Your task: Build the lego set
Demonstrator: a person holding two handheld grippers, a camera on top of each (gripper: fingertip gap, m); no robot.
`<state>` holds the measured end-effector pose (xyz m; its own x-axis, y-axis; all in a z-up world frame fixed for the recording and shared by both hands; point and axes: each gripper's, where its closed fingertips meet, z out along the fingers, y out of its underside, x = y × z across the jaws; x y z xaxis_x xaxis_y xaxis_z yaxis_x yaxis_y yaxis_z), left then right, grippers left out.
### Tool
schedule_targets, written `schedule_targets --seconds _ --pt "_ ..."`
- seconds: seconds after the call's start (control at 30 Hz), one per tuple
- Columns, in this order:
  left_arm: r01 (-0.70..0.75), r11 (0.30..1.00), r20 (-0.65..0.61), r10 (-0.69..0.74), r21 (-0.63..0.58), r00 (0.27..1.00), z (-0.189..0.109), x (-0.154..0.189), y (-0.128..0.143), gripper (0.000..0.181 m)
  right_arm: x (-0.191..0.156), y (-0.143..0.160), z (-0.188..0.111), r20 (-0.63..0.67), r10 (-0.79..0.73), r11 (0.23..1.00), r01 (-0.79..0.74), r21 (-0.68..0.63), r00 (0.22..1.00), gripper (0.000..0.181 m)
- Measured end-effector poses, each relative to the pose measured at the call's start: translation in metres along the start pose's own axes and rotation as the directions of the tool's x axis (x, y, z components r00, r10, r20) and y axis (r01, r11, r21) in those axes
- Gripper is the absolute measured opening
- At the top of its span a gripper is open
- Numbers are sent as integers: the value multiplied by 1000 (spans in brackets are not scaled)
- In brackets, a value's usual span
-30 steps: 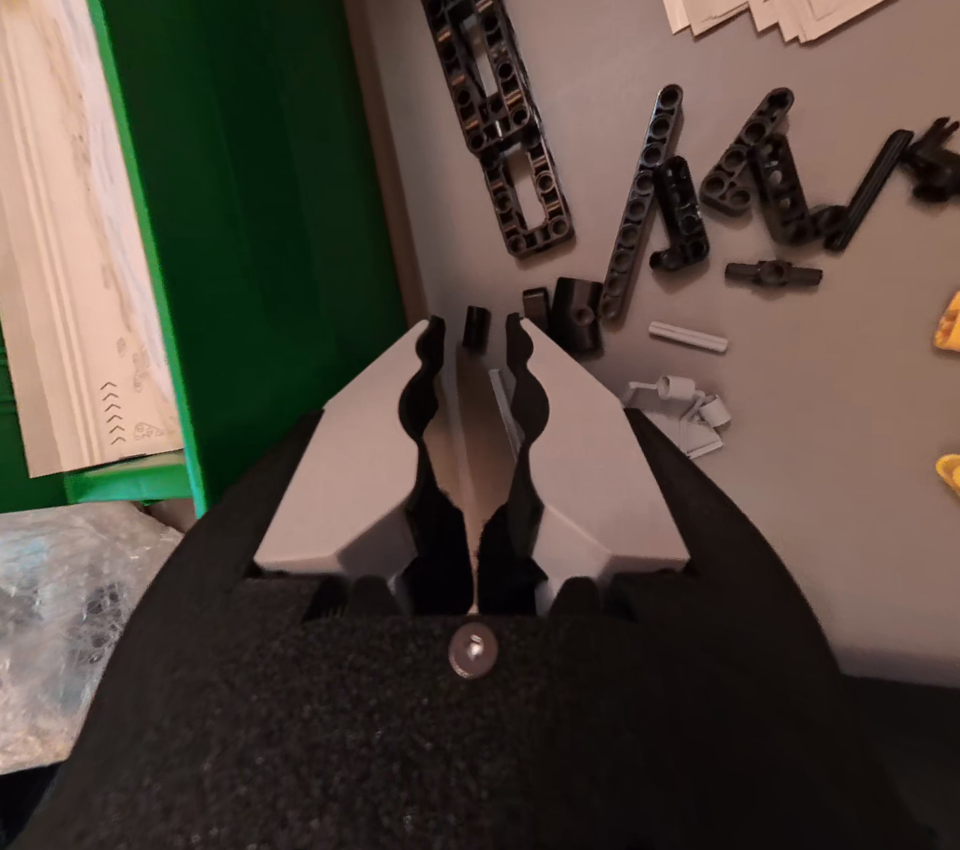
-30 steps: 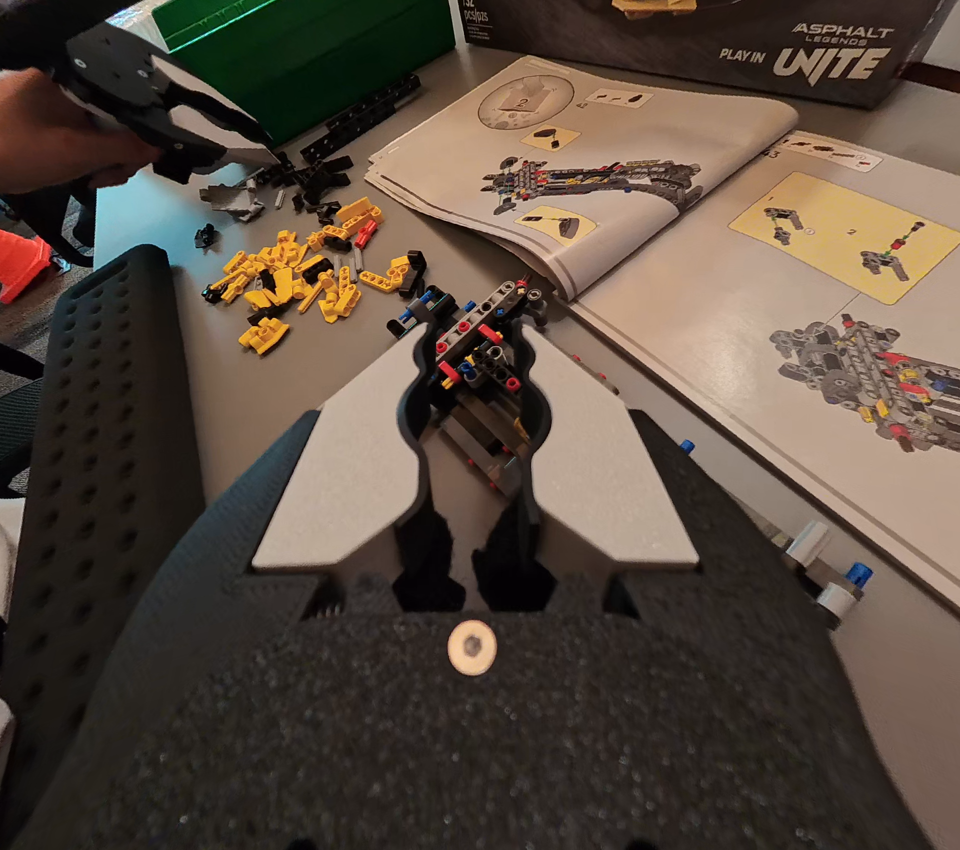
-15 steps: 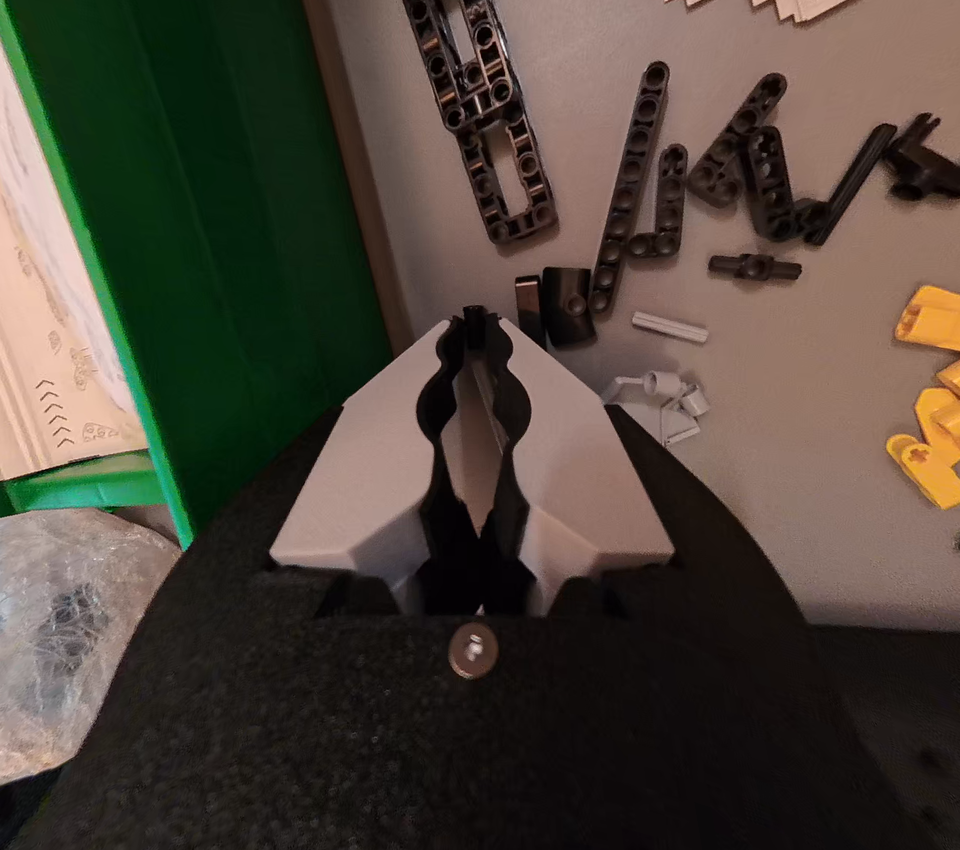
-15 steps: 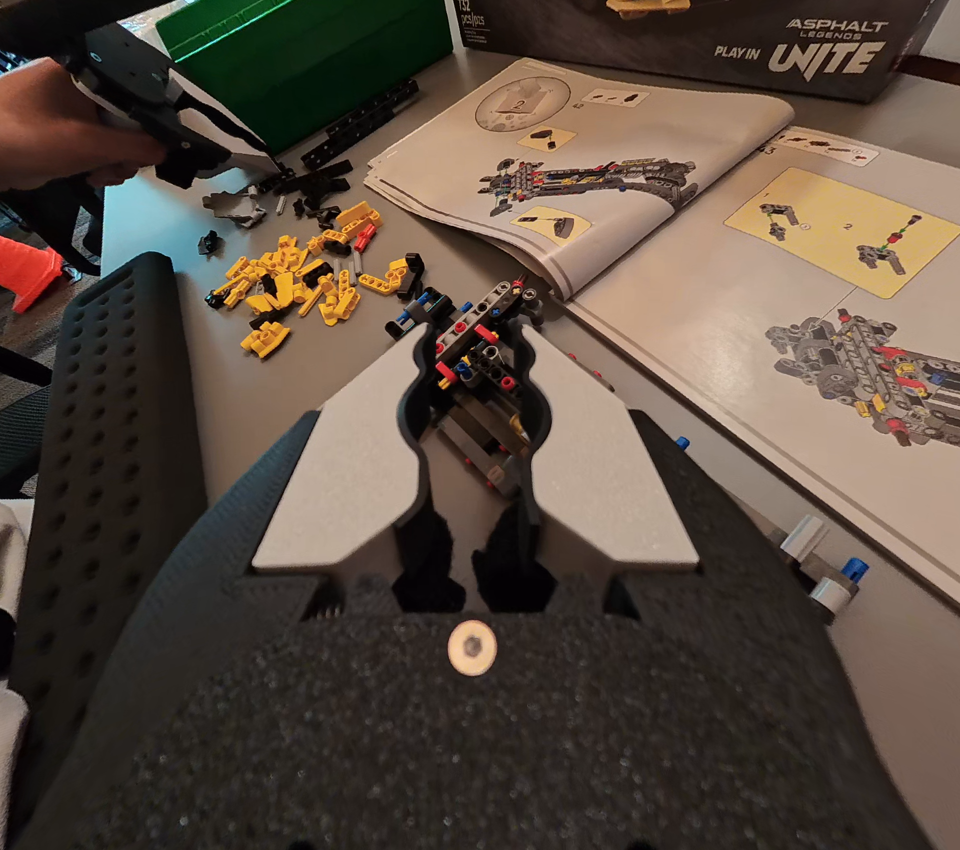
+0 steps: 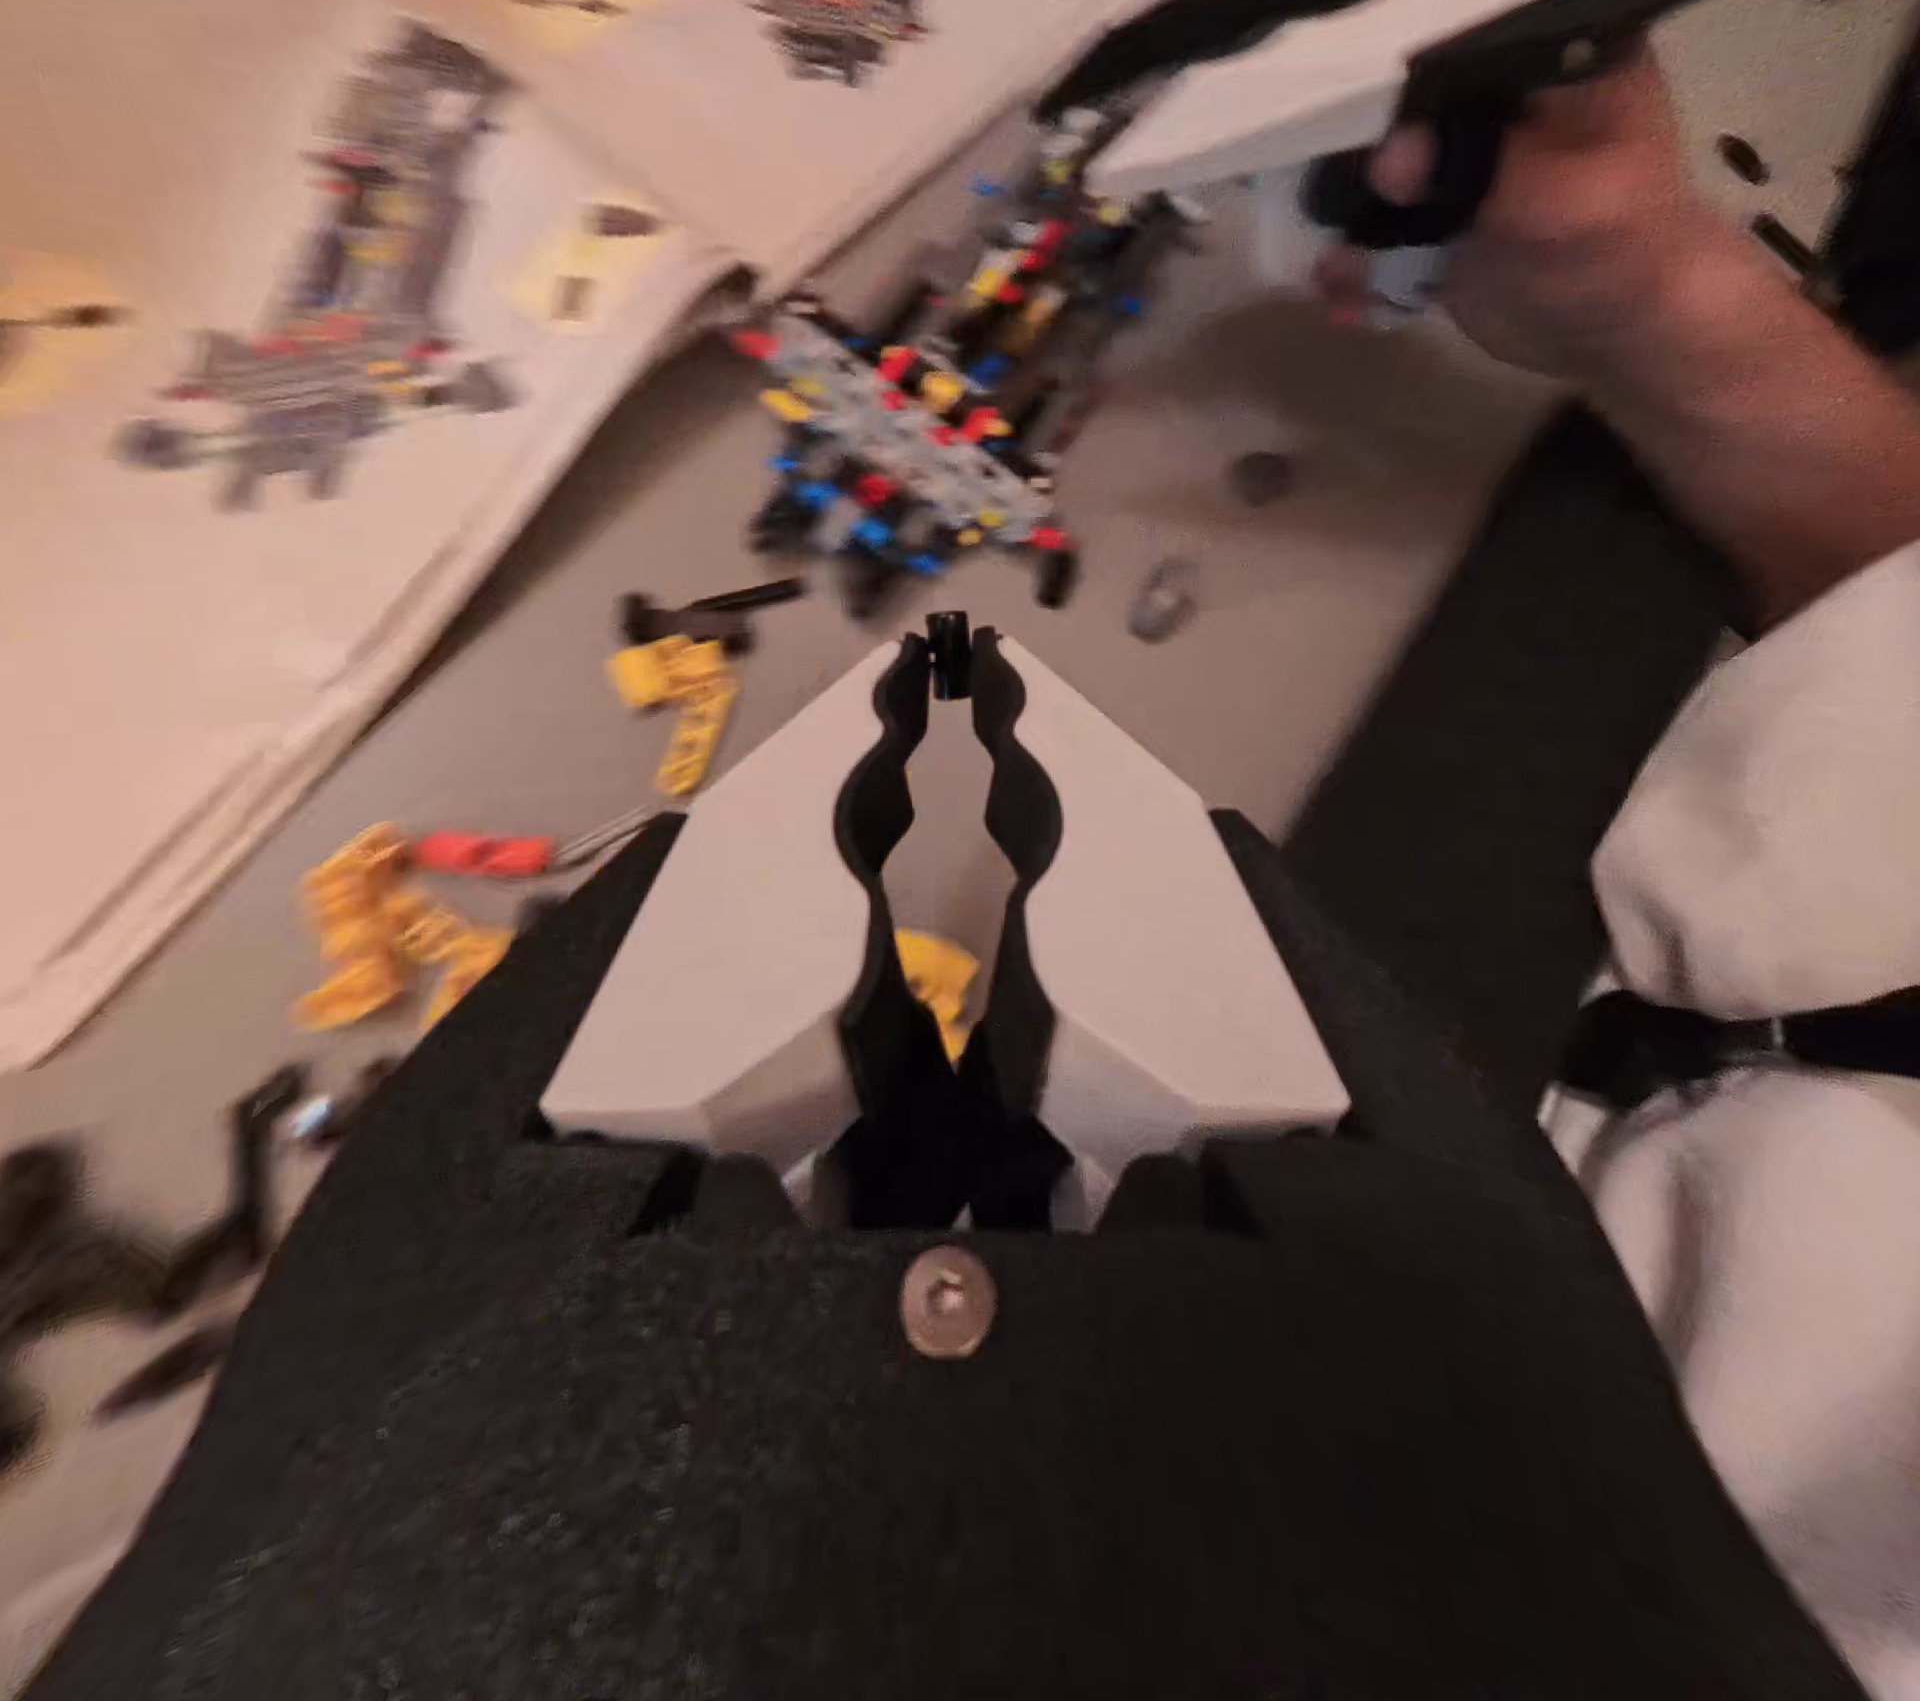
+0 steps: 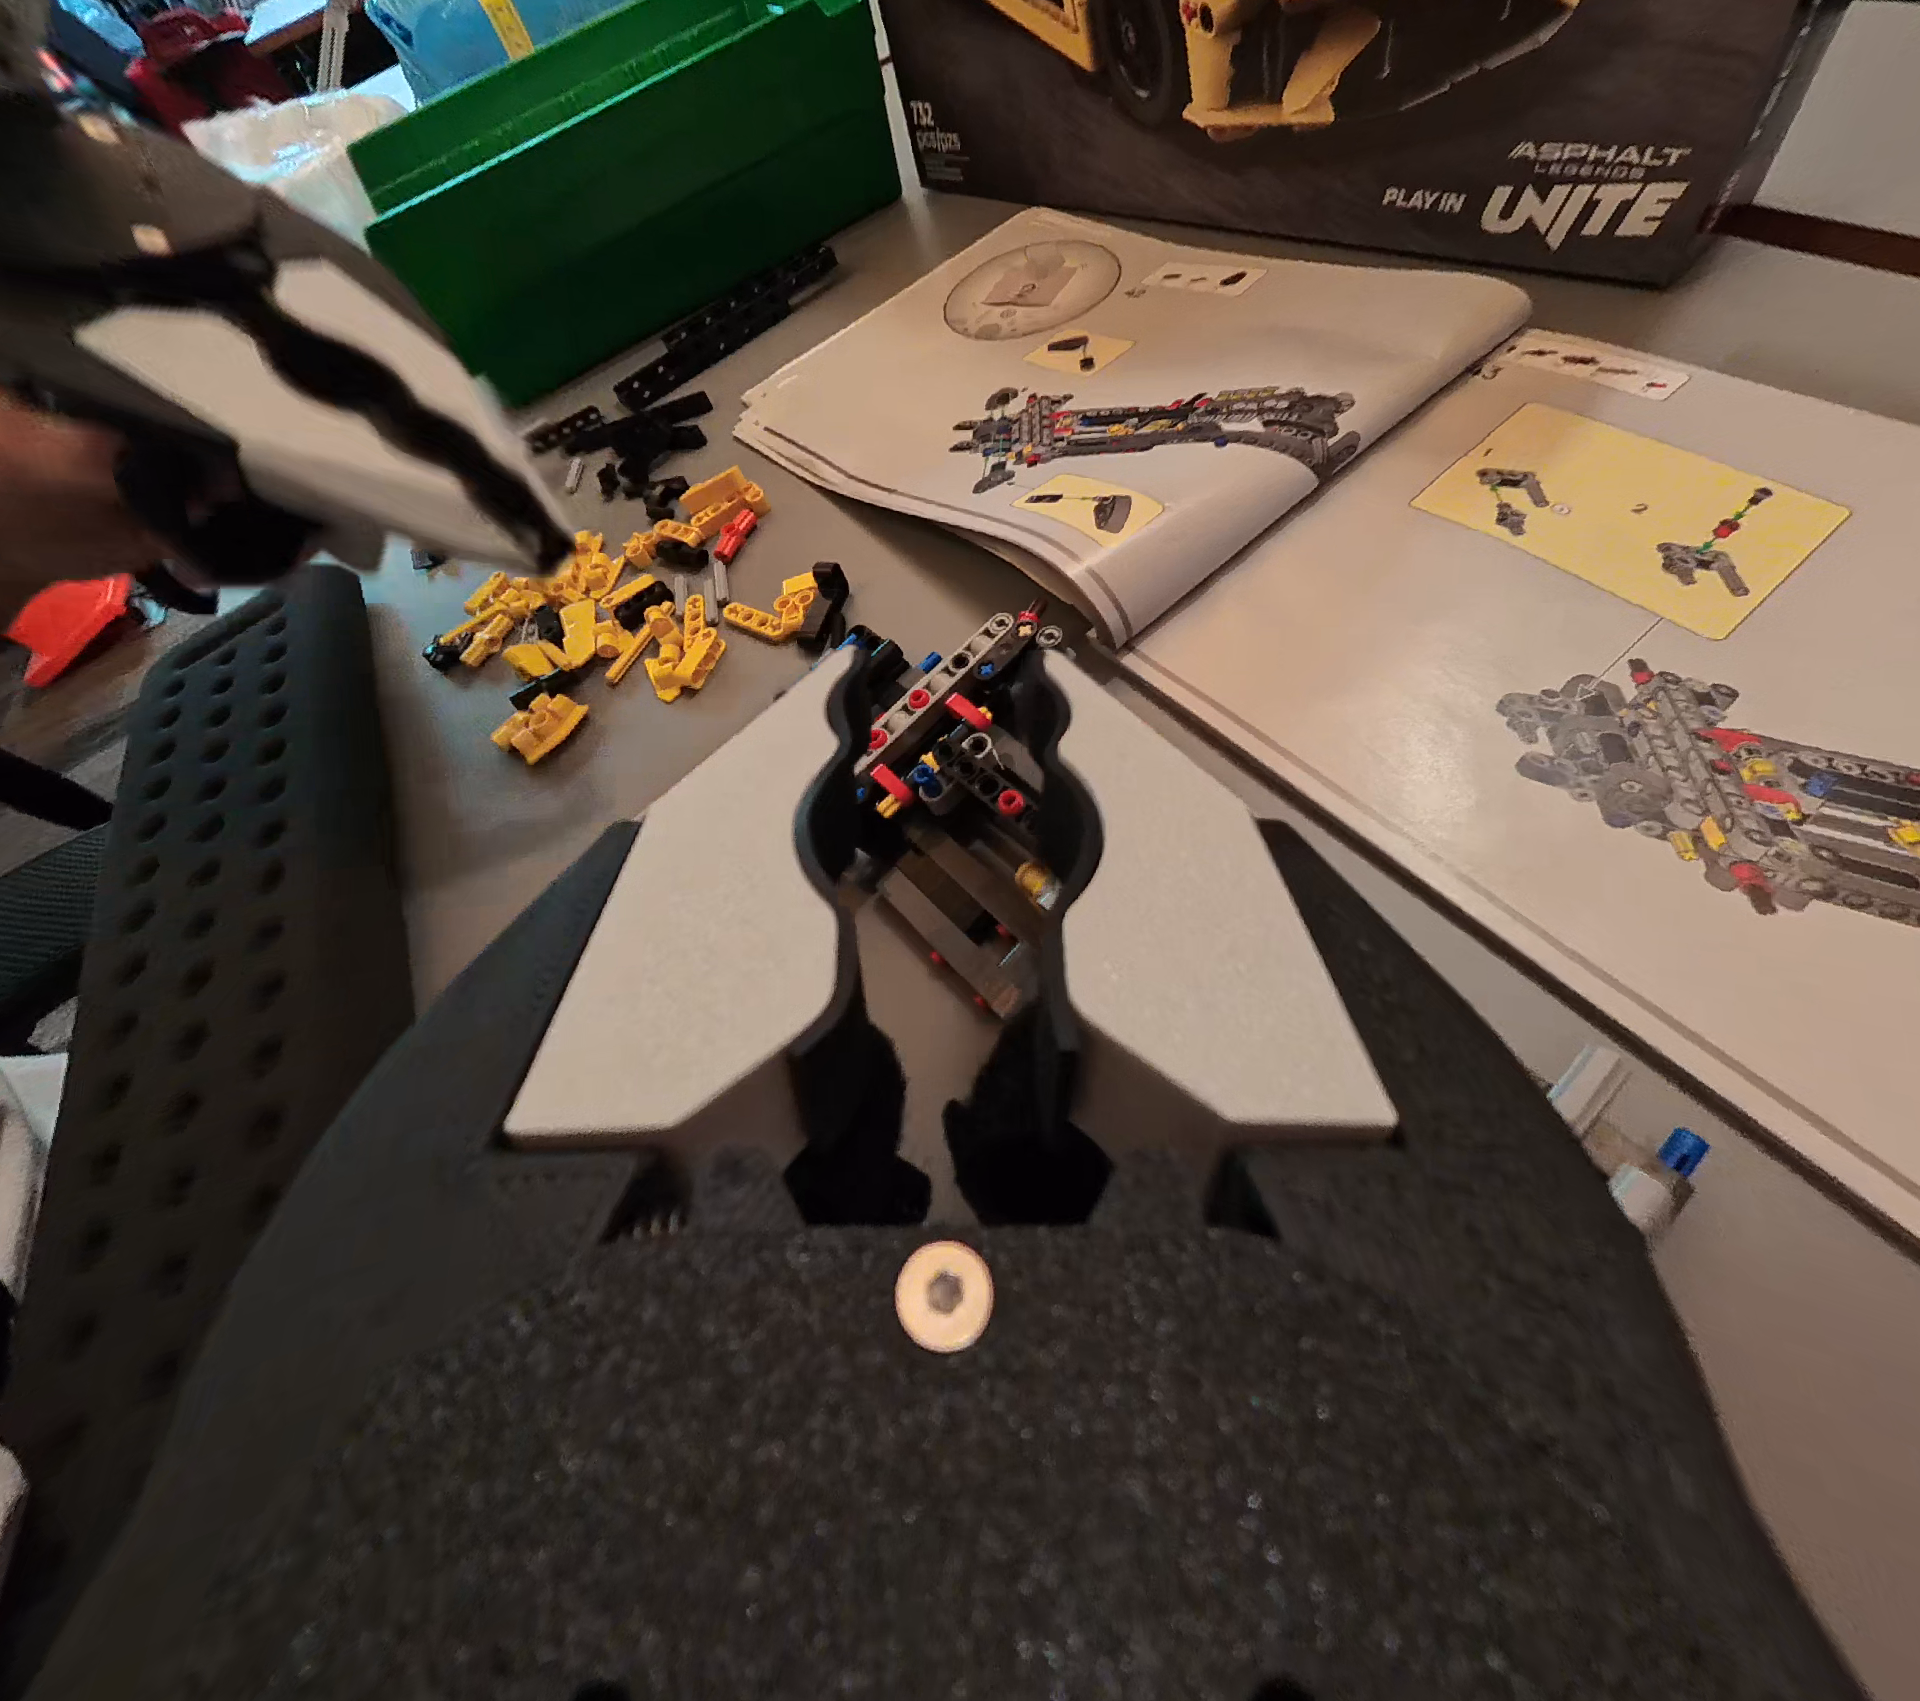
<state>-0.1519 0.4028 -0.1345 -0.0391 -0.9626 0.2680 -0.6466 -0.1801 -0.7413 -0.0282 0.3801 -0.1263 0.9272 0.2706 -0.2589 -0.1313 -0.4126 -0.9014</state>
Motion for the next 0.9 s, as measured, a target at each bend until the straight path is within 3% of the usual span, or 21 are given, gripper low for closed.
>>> schedule_targets --seconds 0.2,0.37,0.57,0.73,0.9 --pt "-132 980 -77 121 -146 990 63 38 15 6 4 -2 -3 -20 8 1000 -8 14 1000 27" --pt "-203 952 -44 199 -229 979 80 37 30 6 11 -2 -5 -62 -6 1000 7 13 998 27" --pt "-239 949 -60 231 -204 971 91 48 25 6 29 -9 -17 -163 -25 998 33 46 986 26" --pt "-295 931 -70 287 -214 955 108 60 19 6 54 -1 -66 -330 -49 998 57 14 943 27" --pt "-347 905 -61 343 -247 937 122 65 20 6 64 34 -138 -440 -75 996 43 -82 895 27"
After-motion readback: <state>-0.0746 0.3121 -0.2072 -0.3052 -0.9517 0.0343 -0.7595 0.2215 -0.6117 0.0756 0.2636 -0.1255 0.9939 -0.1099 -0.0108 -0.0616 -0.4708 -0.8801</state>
